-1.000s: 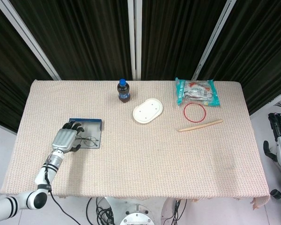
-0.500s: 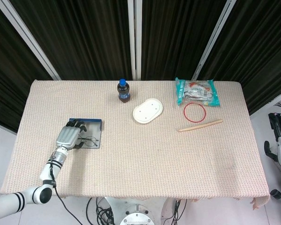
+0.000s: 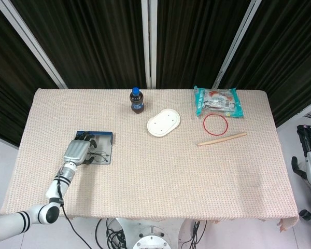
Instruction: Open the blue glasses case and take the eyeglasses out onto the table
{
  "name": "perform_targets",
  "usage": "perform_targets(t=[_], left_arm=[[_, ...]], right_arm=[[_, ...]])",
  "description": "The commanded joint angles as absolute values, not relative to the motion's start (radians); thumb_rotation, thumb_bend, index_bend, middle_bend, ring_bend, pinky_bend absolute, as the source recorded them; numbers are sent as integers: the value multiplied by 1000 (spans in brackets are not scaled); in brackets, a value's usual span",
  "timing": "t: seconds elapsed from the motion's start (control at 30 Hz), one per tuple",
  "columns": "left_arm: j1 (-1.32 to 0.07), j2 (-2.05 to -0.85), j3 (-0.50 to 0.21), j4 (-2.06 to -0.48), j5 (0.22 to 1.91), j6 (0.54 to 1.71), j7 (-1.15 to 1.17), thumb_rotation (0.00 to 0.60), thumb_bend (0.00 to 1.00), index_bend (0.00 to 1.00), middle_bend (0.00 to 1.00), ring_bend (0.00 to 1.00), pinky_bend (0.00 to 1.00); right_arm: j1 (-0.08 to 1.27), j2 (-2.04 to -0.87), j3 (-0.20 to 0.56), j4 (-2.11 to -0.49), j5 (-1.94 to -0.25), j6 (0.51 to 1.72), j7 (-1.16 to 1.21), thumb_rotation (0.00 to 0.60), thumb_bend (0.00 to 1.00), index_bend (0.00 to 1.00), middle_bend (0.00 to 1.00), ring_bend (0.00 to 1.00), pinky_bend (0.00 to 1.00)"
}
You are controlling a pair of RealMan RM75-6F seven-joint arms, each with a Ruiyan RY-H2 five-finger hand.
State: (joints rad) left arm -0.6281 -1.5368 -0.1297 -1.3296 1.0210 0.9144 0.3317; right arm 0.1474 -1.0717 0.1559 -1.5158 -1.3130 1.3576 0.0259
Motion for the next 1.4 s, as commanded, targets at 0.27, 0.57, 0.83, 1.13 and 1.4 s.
perform_targets(t=[0.27,0.57,0.83,1.13,1.4], left_arm=[[-630,-1545,-127,-1319,1013,910,330,600,338,496,162,3,107],[-627,-1552,-125,-1314,1031,919,309,600,373,575,180,3,107],[-619,-1543,-125,-1339,1051,942,301,600,408,640,205,5,108],[-607,-1516,-120,-1405,1055,969,322,600,418,703,251,31,115],[-594,-1481,-115,-1494,1096,1030,352,600,423,726,271,38,117]], right_arm=[[148,-1076,154,-1509,-1310,1351,28,600,473,0,0,0,0],[147,-1077,154,-1509,-1309,1352,26,600,473,0,0,0,0],[149,-1078,153,-1510,-1309,1350,24,600,473,0,0,0,0],[148,-1079,152,-1510,-1313,1353,26,600,472,0,0,0,0],[145,-1076,153,-1513,-1316,1359,28,600,473,0,0,0,0]])
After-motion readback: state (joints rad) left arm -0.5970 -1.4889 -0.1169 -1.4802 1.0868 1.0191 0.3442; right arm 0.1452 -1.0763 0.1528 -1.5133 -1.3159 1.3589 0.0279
